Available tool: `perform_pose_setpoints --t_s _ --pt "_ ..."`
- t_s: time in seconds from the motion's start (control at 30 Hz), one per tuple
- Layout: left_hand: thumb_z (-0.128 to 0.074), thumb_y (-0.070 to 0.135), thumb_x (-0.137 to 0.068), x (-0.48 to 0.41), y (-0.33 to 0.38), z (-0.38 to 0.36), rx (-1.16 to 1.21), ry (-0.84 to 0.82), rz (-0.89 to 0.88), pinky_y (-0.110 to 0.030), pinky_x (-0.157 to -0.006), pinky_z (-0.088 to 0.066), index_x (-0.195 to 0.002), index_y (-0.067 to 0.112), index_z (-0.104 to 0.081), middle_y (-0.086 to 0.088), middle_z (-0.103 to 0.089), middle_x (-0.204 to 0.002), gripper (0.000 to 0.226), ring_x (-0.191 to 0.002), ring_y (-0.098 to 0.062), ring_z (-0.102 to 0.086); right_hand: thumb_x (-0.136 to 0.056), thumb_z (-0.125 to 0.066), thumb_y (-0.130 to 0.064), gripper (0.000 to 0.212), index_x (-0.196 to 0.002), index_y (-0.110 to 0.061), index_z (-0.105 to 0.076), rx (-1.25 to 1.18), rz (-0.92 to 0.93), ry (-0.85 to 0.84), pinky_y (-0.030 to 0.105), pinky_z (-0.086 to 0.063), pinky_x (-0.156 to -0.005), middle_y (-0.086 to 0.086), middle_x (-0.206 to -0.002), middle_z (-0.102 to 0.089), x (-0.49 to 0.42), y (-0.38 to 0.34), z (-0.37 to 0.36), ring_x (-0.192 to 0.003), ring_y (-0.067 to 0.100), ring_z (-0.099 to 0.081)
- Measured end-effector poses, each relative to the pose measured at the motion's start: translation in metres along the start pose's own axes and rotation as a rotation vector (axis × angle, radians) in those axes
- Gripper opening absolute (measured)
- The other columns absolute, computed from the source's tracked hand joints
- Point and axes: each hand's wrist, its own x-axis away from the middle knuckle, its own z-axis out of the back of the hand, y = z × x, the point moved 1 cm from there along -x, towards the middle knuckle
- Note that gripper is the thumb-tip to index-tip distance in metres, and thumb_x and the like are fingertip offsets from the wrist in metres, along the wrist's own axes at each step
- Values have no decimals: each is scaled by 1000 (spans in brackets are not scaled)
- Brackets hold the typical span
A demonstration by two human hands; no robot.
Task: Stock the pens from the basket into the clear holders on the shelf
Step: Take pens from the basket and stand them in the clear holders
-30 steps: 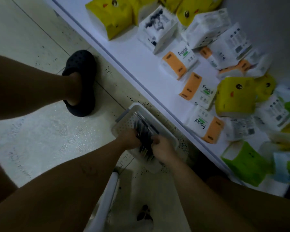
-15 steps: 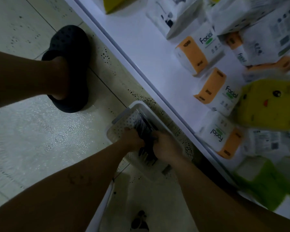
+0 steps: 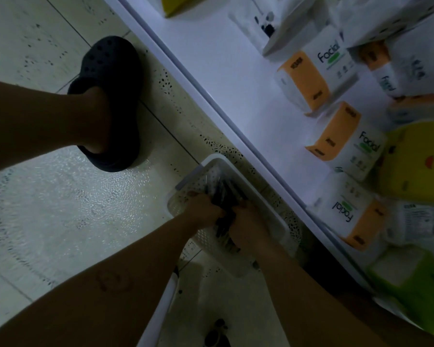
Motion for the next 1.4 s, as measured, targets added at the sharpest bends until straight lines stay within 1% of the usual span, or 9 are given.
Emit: perform_pose_setpoints --t_s 0.13,0.3,0.6,0.8,0.87,1.03,1.13,1.27,1.4 --pt "-63 21 -88 -10 -6 1 -254 78 -57 -40 -91 -52 -103 -4 -65 -19 -67 -101 29 -99 -32 -64 -96 -53 -16 17 -89 -12 -68 -160 10 71 40 -54 -83 1 -84 -62 6 6 -5 -79 20 -58" --pt "-49 22 -98 -20 -9 3 -499 121 5 -32 -111 -27 -140 5 -37 -15 -40 -143 47 -134 -26 -37 -93 -59 -15 8 -92 -18 -66 -301 -59 105 39 -56 -78 3 -91 -67 21 17 -5 -83 20 -64" --pt "-41 19 -101 -28 -10 10 -576 182 112 -32 -108 -29 -137 1 -39 -13 -42 -140 40 -133 -26 -38 -94 -56 -6 29 -122 -15 -54 -520 -84 59 37 -49 -96 -3 -100 -57 33 23 -13 -102 19 -56" --pt "-65 26 -83 -14 -9 -3 -371 180 -189 -30 -92 -46 -135 5 -40 -10 -55 -122 62 -114 -24 -54 -103 -40 -15 27 -124 -10 -56 -590 -158 128 28 -43 -83 6 -108 -60 41 29 -11 -97 21 -56" --pt "-66 26 -80 -3 -1 -8 -305 92 -219 -31 -90 -47 -137 1 -34 -10 -53 -123 70 -113 -24 -52 -104 -39 -26 26 -116 -10 -55 -576 -157 171 26 -42 -70 3 -91 -59 47 29 -5 -78 14 -54" --pt "-57 21 -82 26 16 -2 -299 -83 -232 -28 -69 -51 -136 -1 -42 -17 -62 -108 60 -94 -27 -61 -103 -38 -32 27 -89 -13 -51 -550 -120 259 34 -49 -64 2 -72 -49 74 22 5 -66 20 -53" --pt "-43 15 -97 50 31 8 -285 -126 -232 -33 -81 -48 -126 -3 -51 -20 -59 -115 35 -94 -25 -54 -104 -36 -26 26 -104 -11 -57 -627 -111 272 38 -52 -72 11 -82 -56 95 15 6 -79 31 -60" --pt "-29 30 -105 87 52 17 -287 -136 -348 -43 -93 -49 -131 2 -45 -20 -55 -123 41 -108 -33 -56 -104 -33 -20 24 -101 -13 -56 -685 -146 254 38 -51 -71 16 -89 -64 119 8 9 -83 33 -63" --pt "-27 44 -103 129 72 17 -235 -88 -467 -33 -71 -50 -125 8 -49 -19 -60 -110 48 -83 -24 -58 -102 -35 -11 21 -86 -15 -49 -772 -171 301 28 -44 -53 8 -73 -58 146 2 20 -59 21 -53"
